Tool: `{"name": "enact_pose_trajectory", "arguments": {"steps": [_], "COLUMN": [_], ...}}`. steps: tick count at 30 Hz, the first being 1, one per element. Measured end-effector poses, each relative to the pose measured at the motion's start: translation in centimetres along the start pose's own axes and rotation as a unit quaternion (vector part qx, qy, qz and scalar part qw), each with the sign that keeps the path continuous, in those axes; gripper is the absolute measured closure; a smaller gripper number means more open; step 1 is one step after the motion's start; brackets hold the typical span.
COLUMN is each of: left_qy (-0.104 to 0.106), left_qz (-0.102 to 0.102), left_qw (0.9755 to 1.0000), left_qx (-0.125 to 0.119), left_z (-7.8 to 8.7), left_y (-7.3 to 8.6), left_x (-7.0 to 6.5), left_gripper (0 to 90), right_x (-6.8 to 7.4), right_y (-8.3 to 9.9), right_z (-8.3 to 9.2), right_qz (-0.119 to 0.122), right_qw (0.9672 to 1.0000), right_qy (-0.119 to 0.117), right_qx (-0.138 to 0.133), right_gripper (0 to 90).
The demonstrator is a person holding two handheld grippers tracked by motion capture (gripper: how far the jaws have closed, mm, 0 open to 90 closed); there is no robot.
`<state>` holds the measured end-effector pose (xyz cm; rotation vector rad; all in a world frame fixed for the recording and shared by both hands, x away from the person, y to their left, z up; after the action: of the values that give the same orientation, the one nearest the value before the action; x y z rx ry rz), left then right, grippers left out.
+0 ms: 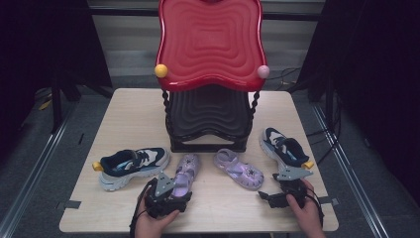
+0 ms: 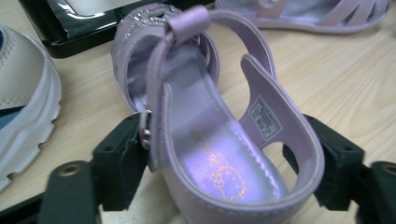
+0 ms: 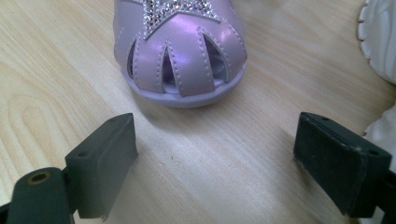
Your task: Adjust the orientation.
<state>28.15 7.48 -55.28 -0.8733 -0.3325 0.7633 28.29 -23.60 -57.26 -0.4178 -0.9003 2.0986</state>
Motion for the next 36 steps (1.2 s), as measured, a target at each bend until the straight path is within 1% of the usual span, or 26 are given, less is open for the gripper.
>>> {"name": "enact_pose_trajectory", "arguments": {"steps": [1, 2, 4, 6, 7, 9, 10, 12, 13, 14, 15, 16, 17, 19, 20, 22, 23, 26, 29, 34, 35, 36], "left_qy": [-0.001, -0.006, -0.009, -0.011, -0.017, -0.016, -0.015, -0.022, -0.024, -0.025, -0.026, -0.028, -0.030, -0.030, -0.030, -0.022, -0.019, -0.017, -0.017, -0.034, -0.031, -0.036], "left_qz": [0.002, -0.005, -0.005, 0.003, -0.001, 0.003, 0.003, 0.001, -0.003, 0.003, 0.003, 0.009, 0.010, 0.022, 0.029, 0.036, 0.036, 0.032, 0.027, 0.018, 0.019, 0.020], "left_qw": [1.0000, 1.0000, 0.9999, 0.9998, 0.9995, 0.9995, 0.9995, 0.9995, 0.9995, 0.9995, 0.9995, 0.9995, 0.9994, 0.9993, 0.9991, 0.9991, 0.9992, 0.9992, 0.9994, 0.9991, 0.9991, 0.9989], "left_qx": [0.001, 0.003, 0.008, 0.019, 0.025, 0.027, 0.026, 0.021, 0.020, 0.017, 0.017, 0.012, 0.012, 0.006, 0.004, -0.004, -0.007, -0.014, -0.015, -0.020, -0.020, -0.020], "left_z": [-0.1, -0.2, -0.2, -0.4, -0.5, -0.6, -0.5, -0.3, -0.1, 0.0, 0.2, 0.4, 0.5, 0.7, 0.7, 0.4, 0.1, -0.2, -0.4, -0.3, -0.3, -0.1], "left_y": [0.0, 0.1, 0.2, 0.6, 0.9, 1.0, 0.9, 0.7, 0.7, 0.7, 0.7, 0.6, 0.7, 0.6, 0.7, 0.6, 0.5, 0.2, 0.1, 0.0, 0.1, 0.2], "left_x": [-0.1, -0.2, -0.1, 0.0, 0.2, 0.3, 0.4, 0.7, 1.1, 1.2, 1.5, 1.7, 1.9, 2.4, 2.5, 2.2, 2.0, 1.8, 1.7, 1.6, 1.6, 1.8], "left_gripper": [18.4, 17.3, 17.3, 17.3, 17.4, 19.0, 19.0, 20.7, 21.3, 21.8, 21.6, 21.6, 21.8, 23.1, 23.1, 23.7, 23.9, 23.5, 23.4, 24.5, 25.3, 25.2], "right_x": [0.0, 0.0, 0.0, 0.0, 0.0, 0.0, 0.0, 0.0, 0.0, 0.0, 0.0, 0.0, 0.0, 0.0, 0.0, 0.0, 0.0, 0.0, 0.0, 0.0, 0.0, 0.0], "right_y": [0.0, 0.0, 0.0, 0.0, 0.0, 0.0, 0.0, 0.0, 0.0, 0.0, 0.0, 0.0, 0.0, 0.0, 0.0, 0.0, 0.0, 0.0, 0.0, 0.0, 0.0, 0.0], "right_z": [0.0, 0.0, 0.0, 0.0, 0.0, 0.0, 0.0, 0.0, 0.0, 0.0, 0.0, 0.0, 0.0, 0.0, 0.0, 0.0, 0.0, 0.0, 0.0, 0.0, 0.0, 0.0], "right_qz": [0.000, 0.000, 0.000, 0.000, 0.000, 0.000, 0.000, 0.000, 0.000, 0.000, 0.000, 0.000, 0.000, 0.000, 0.000, 0.000, 0.000, 0.000, 0.000, 0.000, 0.000, 0.000], "right_qw": [1.0000, 1.0000, 1.0000, 1.0000, 1.0000, 1.0000, 1.0000, 1.0000, 1.0000, 1.0000, 1.0000, 1.0000, 1.0000, 1.0000, 1.0000, 1.0000, 1.0000, 1.0000, 1.0000, 1.0000, 1.0000, 1.0000], "right_qy": [0.000, 0.000, 0.000, 0.000, 0.000, 0.000, 0.000, 0.000, 0.000, 0.000, 0.000, 0.000, 0.000, 0.000, 0.000, 0.000, 0.000, 0.000, 0.000, 0.000, 0.000, 0.000], "right_qx": [0.000, 0.000, 0.000, 0.000, 0.000, 0.000, 0.000, 0.000, 0.000, 0.000, 0.000, 0.000, 0.000, 0.000, 0.000, 0.000, 0.000, 0.000, 0.000, 0.000, 0.000, 0.000], "right_gripper": [12.6, 12.5, 12.5, 12.6, 12.5, 12.6, 12.6, 12.5, 12.6, 12.5, 12.5, 12.6, 12.6, 12.6, 12.6, 12.6, 12.5, 12.6, 12.5, 12.6, 12.5, 12.5]}}
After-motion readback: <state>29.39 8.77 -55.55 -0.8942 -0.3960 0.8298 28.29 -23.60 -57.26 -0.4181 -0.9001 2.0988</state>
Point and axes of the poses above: each handheld gripper's, and its own axes: z roughly backward along the jaws, y roughly out of its underside, x roughly to its left, the point moved 9 cm from there along -z, roughly forward along the jaws, and after that the axes turned 1 degree about y, right-handed, at the moved point
